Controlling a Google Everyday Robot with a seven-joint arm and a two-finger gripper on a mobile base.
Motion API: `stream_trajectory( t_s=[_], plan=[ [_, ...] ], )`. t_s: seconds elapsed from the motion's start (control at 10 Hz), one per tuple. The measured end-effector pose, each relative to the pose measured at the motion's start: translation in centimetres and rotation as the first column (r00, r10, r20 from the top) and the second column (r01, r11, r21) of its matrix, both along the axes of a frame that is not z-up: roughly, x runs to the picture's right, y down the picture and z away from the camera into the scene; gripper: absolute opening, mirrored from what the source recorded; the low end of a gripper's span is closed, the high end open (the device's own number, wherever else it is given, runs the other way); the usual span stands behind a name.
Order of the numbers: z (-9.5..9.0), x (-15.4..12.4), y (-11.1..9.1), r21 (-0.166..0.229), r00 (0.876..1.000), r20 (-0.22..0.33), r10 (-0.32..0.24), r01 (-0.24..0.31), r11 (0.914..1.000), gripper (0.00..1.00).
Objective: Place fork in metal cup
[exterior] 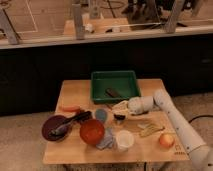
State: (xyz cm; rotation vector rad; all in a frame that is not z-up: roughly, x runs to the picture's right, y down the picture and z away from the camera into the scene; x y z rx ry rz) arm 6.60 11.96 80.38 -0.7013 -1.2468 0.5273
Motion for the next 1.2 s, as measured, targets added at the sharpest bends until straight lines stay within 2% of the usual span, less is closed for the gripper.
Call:
stream_trajectory(
  t_s=[0.3,0.4,0.9,1.2],
  plan=[
    [0.0,0.4,0.1,0.003,1.000,-0.013,0.012,-0.012,0.9999,0.76],
    [-0.1,0.5,0.1,0.004,1.000,-0.015,0.014,-0.014,0.9999,0.80],
    [-0.6,0.3,-0.4,0.015,1.000,-0.014,0.011,-0.010,0.9998,0.80],
    [-1.5,1.7,-0.9,0.032,0.999,-0.032,0.016,-0.015,0.9994,0.80]
  ],
)
